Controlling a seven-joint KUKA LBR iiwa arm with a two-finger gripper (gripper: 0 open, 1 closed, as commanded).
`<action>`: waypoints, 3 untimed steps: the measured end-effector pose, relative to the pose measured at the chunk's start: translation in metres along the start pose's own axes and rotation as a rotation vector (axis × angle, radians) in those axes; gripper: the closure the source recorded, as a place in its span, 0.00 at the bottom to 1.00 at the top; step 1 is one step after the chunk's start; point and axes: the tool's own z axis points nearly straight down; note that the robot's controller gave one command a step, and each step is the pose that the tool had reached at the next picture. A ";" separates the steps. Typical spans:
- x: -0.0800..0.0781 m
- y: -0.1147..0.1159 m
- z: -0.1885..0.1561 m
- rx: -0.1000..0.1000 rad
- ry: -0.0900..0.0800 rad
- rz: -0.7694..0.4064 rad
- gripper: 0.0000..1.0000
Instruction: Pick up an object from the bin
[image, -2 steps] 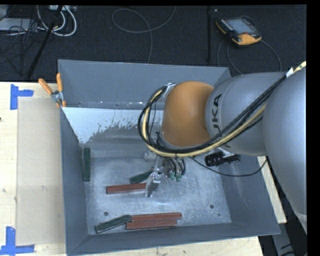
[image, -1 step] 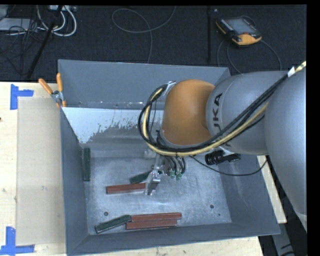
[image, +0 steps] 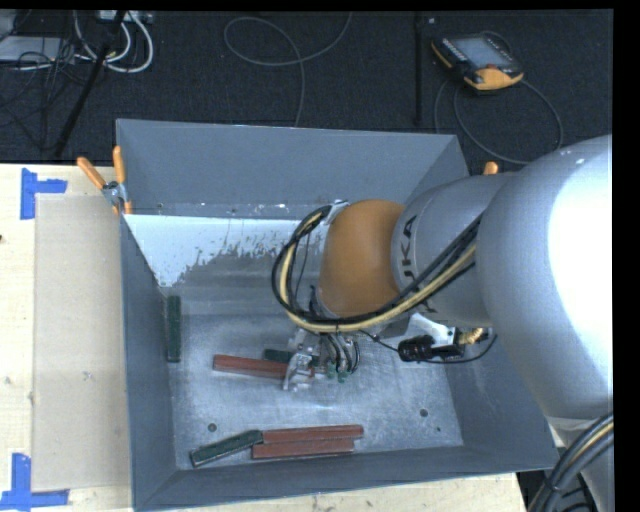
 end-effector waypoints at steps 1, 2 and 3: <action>0.000 0.000 0.000 0.000 0.000 0.000 1.00; -0.015 0.000 -0.120 0.003 0.001 -0.008 1.00; -0.015 0.000 -0.120 0.003 0.001 -0.009 1.00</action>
Offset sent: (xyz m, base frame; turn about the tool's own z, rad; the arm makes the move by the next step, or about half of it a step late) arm 0.0146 -0.0054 0.1210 -0.0049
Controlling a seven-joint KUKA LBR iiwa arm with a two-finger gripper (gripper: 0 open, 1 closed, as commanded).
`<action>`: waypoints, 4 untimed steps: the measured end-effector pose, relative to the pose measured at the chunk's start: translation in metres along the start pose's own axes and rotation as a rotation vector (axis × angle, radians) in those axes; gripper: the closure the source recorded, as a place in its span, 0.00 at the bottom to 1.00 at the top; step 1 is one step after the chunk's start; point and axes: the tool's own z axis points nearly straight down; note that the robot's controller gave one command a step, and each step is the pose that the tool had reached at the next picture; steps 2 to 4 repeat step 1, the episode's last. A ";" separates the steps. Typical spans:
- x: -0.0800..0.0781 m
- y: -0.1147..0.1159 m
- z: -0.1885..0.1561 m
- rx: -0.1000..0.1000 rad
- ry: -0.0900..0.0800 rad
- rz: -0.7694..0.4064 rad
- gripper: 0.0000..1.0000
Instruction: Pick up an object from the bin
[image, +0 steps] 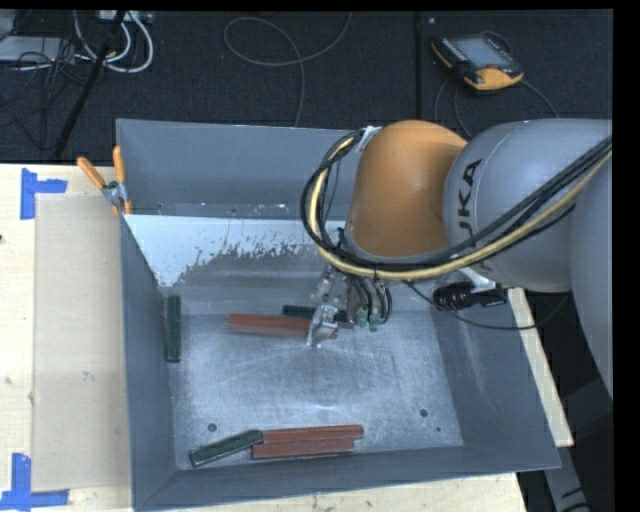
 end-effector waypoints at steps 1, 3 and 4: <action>-0.023 -0.033 -0.102 -0.001 -0.003 -0.276 1.00; -0.023 -0.033 -0.102 -0.001 -0.003 -0.276 1.00; -0.023 -0.033 -0.102 -0.001 -0.003 -0.276 1.00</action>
Offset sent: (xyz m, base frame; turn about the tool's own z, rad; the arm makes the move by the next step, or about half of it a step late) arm 0.0000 0.0000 0.0000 0.0000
